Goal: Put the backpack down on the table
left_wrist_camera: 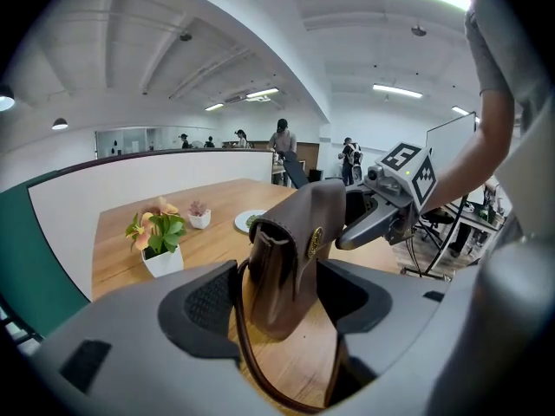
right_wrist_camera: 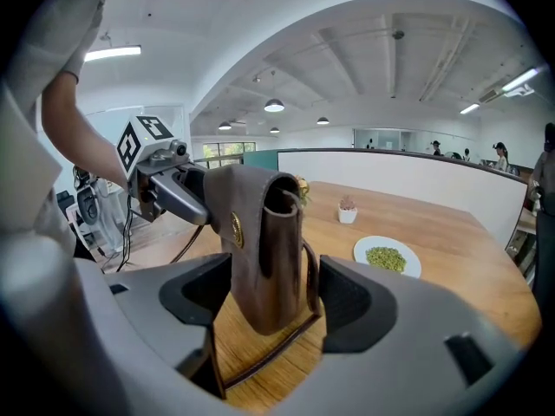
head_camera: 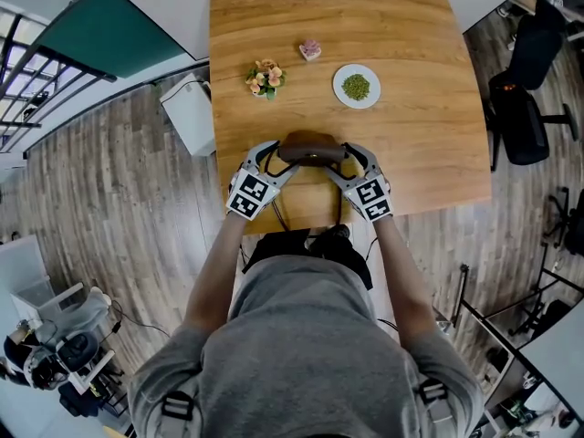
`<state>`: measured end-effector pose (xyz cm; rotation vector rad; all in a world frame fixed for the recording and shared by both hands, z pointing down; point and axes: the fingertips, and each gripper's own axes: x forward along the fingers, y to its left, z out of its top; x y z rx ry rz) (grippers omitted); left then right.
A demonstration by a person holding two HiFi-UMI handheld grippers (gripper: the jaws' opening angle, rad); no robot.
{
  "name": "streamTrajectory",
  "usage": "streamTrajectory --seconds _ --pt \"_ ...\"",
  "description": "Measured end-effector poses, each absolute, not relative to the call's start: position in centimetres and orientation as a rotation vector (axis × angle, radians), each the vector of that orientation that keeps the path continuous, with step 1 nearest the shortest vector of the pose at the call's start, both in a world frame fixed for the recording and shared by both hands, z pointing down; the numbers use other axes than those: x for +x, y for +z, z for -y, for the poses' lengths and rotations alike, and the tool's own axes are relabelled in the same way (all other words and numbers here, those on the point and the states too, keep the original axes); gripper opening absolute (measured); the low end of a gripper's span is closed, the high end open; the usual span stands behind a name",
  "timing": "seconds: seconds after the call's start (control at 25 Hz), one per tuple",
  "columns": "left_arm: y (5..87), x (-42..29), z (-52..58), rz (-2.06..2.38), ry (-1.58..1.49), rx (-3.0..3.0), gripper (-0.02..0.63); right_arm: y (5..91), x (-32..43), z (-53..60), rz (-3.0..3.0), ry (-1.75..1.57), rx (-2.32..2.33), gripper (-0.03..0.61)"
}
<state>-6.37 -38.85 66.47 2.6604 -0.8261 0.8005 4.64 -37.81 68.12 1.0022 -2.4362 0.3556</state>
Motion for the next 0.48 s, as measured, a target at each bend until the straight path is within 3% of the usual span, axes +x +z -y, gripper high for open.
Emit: streamTrajectory --seconds 0.48 --pt "65.1 -7.8 38.3 0.894 0.759 2.626 0.290 67.3 6.3 36.9 2.422 0.388 1.077 0.325"
